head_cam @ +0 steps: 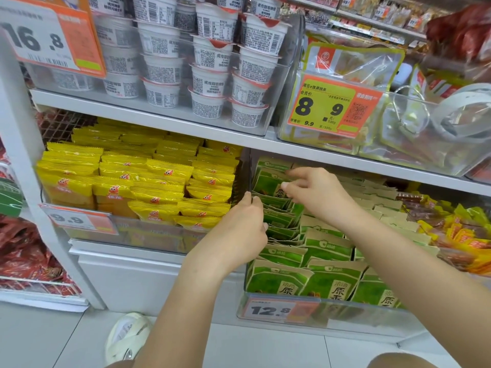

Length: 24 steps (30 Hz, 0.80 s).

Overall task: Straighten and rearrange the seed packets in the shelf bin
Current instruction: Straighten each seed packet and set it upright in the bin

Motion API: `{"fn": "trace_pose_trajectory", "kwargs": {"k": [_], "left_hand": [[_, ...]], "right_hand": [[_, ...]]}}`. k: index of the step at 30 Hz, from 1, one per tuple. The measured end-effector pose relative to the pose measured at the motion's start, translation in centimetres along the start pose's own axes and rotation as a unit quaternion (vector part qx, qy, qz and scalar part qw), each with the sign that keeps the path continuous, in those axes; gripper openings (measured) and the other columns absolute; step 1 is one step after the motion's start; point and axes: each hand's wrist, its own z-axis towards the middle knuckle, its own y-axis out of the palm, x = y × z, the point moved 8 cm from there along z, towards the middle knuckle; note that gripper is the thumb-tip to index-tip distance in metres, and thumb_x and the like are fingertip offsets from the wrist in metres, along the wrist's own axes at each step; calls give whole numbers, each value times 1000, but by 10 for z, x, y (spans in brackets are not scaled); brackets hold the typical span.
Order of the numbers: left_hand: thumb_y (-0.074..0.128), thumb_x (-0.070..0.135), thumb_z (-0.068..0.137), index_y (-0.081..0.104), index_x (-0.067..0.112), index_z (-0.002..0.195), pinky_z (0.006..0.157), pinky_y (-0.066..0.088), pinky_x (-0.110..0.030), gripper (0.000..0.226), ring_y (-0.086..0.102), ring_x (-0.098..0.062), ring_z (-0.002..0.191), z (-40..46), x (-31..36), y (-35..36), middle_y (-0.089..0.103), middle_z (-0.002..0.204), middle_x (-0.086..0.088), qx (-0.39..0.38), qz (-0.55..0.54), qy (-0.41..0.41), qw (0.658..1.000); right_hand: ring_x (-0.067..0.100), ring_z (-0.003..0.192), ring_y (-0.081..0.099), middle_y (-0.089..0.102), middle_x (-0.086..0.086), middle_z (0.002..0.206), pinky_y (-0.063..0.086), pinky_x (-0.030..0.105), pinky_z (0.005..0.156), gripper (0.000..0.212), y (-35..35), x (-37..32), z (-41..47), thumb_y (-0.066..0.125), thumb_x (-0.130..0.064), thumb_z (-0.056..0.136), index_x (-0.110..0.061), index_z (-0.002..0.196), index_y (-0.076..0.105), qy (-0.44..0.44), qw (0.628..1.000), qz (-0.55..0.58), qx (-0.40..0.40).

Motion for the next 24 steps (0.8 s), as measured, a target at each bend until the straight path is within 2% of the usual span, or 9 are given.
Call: {"fn": "trace_pose_trajectory", "kwargs": {"k": [2, 4, 6, 8, 11, 14, 18, 21, 24], "left_hand": [[42, 19, 105, 9, 7, 156, 117, 18, -29, 62, 13, -26, 151, 0, 0, 0, -1, 165, -12, 2, 1, 0, 1000], [42, 19, 105, 9, 7, 156, 117, 18, -29, 62, 12, -25, 151, 1, 0, 0, -1, 165, -12, 5, 3, -1, 1000], [42, 19, 105, 9, 7, 156, 117, 18, -29, 62, 13, -25, 151, 0, 0, 0, -1, 165, -11, 6, 3, 1, 1000], [42, 19, 105, 9, 8, 157, 116, 18, -28, 62, 13, -24, 151, -1, 1, -1, -1, 165, -10, 8, 1, 2, 1000], [42, 20, 105, 9, 8, 156, 116, 18, -27, 62, 12, -23, 151, -1, 1, -2, -1, 165, -10, 7, -3, 4, 1000], [42, 21, 105, 9, 8, 156, 115, 18, -26, 62, 13, -23, 151, -1, 0, -2, -1, 165, -9, 4, -7, 6, 1000], [42, 21, 105, 9, 9, 157, 114, 18, -25, 62, 14, -22, 151, -1, 0, -2, -1, 165, -9, 2, -11, 10, 1000], [42, 21, 105, 8, 11, 157, 115, 20, -26, 63, 14, -22, 151, -1, -1, -2, -2, 165, -9, 0, -9, 10, 1000], [41, 20, 105, 9, 11, 157, 115, 22, -28, 62, 17, -24, 150, 0, 0, -1, -2, 165, -10, 5, -3, 7, 1000]], "right_hand": [[13, 105, 61, 68, -4, 112, 44, 26, 91, 40, -2, -12, -10, 54, -31, 97, -20, 136, 52, -50, 996, -70, 12], [13, 98, 63, 68, 0, 112, 47, 29, 89, 41, 4, -18, -13, 48, -37, 99, -21, 136, 52, -81, 988, -134, 8], [20, 108, 61, 64, 7, 123, 47, 36, 95, 48, 18, -17, -6, 38, -45, 101, -18, 138, 49, -77, 977, -197, -29], [28, 125, 49, 55, 11, 136, 33, 47, 109, 54, 30, -12, 4, 27, -49, 101, -16, 138, 47, -60, 958, -274, -57], [31, 139, 33, 41, 13, 149, 7, 55, 116, 58, 35, -11, 16, 17, -52, 101, -18, 145, 38, -45, 939, -336, -56], [28, 146, 21, 29, 13, 156, 4, 56, 115, 59, 37, -10, 31, 16, -53, 101, -20, 148, 30, -29, 939, -336, -67], [29, 137, 36, 45, 15, 143, 12, 54, 114, 59, 35, -9, 39, 22, -58, 98, -21, 137, 46, -28, 944, -323, -66], [27, 136, 38, 53, 13, 135, 7, 54, 115, 58, 40, -7, 33, 26, -62, 96, -24, 129, 56, -54, 931, -352, -79], [27, 125, 48, 59, 10, 127, 10, 51, 116, 43, 39, -8, 35, 39, -48, 98, -22, 125, 59, -54, 932, -352, -65]]}}
